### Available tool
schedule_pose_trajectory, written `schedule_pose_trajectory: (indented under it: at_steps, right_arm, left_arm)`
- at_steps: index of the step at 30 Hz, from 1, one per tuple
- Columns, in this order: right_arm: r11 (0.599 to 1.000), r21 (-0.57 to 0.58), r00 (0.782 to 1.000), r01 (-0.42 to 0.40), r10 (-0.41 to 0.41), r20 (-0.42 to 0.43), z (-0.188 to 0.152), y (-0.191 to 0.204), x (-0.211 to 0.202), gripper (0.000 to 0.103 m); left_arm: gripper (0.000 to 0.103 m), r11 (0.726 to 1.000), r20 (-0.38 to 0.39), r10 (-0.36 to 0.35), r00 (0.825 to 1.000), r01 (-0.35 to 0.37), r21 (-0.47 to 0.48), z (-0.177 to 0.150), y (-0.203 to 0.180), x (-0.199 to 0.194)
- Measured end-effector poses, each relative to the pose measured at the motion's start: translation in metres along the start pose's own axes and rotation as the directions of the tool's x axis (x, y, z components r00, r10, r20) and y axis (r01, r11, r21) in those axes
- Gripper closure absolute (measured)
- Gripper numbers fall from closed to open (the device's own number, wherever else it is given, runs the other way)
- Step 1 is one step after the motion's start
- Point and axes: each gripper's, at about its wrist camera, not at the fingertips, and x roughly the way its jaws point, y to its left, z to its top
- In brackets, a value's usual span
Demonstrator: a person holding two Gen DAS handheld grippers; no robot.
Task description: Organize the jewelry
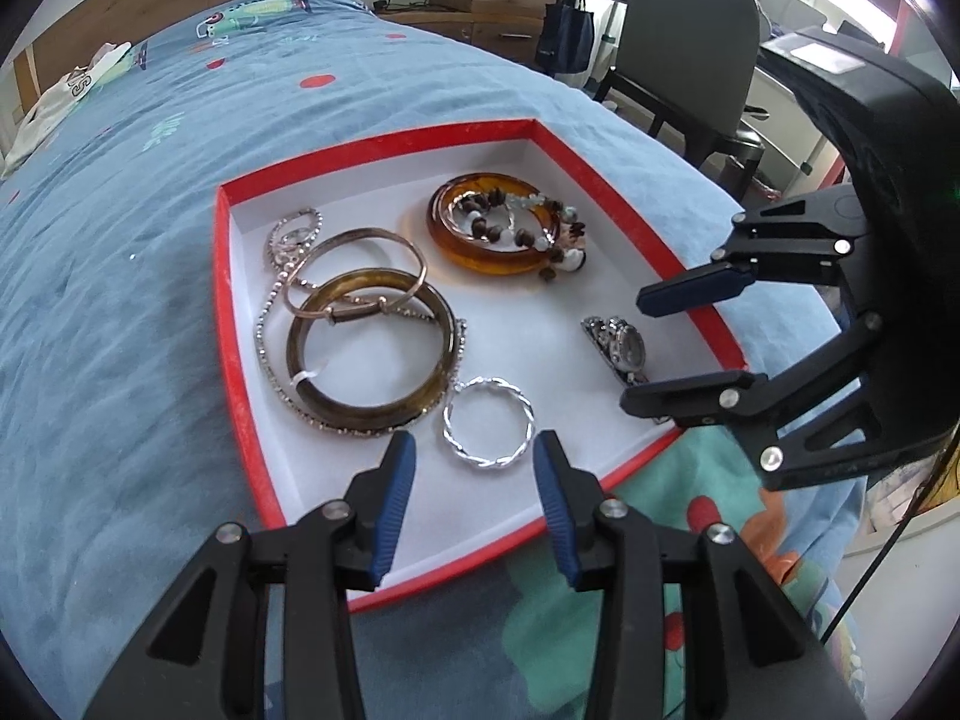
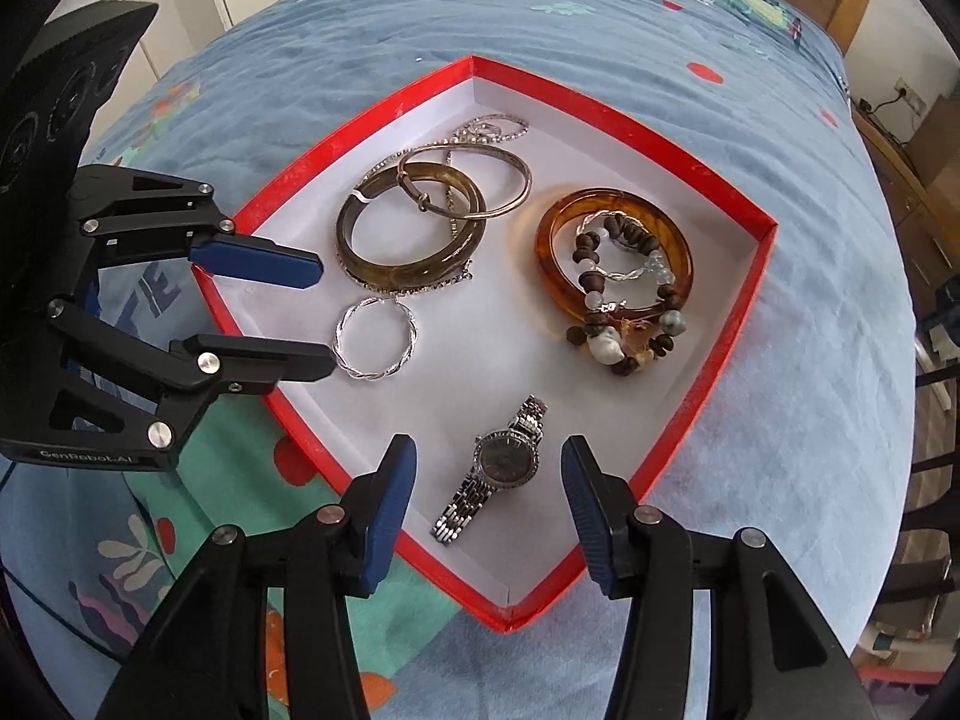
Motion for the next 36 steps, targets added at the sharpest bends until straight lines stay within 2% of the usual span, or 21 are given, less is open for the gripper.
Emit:
schedule_pose_trajectory:
  at_steps: [3,13,20,25,36]
  right_arm:
    - [1.000,0.005,1.000,0.016,-0.016,-0.002,-0.003,0.002,-0.007,0.048]
    - [0.996,0.088,0.999,0.027,-0.029,0.027,-0.010,0.001,-0.025,0.047]
    - [0.981,0.195,0.996,0.010,-0.026,0.080,-0.022,0.009,-0.041,0.045]
    - [0.968,0.249,0.993,0.000,-0.031,0.118,-0.026,0.025,-0.051,0.044]
    - [0.958,0.286,0.983,-0.001,-0.051,0.174,-0.029,0.073,-0.072,0.041]
  left_arm:
    - [0.064,1.000,0.005,-0.001,1.000,0.001,-0.001,-0.002,0.002,-0.006]
    - [0.063,1.000,0.036,0.020,0.999,-0.020,-0.024,-0.009,0.003,-0.028]
    - [0.060,0.988,0.061,0.115,0.991,-0.108,-0.106,-0.016,0.013,-0.050]
    - [0.059,0.967,0.074,0.204,0.976,-0.189,-0.172,-0.023,0.024,-0.071]
    - [0.056,0.938,0.085,0.285,0.955,-0.259,-0.232,-0.054,0.037,-0.115]
